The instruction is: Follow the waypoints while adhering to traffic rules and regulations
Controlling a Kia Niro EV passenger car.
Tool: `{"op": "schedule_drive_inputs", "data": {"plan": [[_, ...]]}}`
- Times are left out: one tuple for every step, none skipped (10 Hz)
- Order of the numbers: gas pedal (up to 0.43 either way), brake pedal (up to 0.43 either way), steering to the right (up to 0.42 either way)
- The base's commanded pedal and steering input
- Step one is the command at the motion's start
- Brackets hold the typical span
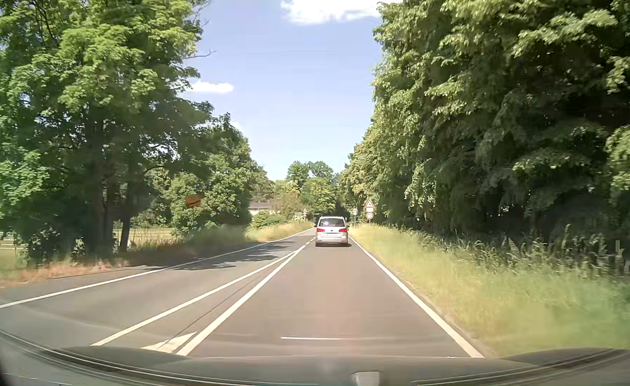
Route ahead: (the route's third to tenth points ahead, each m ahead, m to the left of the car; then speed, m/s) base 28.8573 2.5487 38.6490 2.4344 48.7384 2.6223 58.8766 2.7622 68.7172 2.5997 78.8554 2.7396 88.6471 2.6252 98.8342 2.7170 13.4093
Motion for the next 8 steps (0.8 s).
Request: {"op": "schedule_drive_inputs", "data": {"plan": [[0.177,0.03,0.001],[0.177,0.03,0.0],[0.177,0.03,-0.001],[0.177,0.03,-0.003],[0.177,0.03,-0.003],[0.177,0.03,-0.003],[0.177,0.03,-0.003],[0.177,0.03,-0.003]]}}
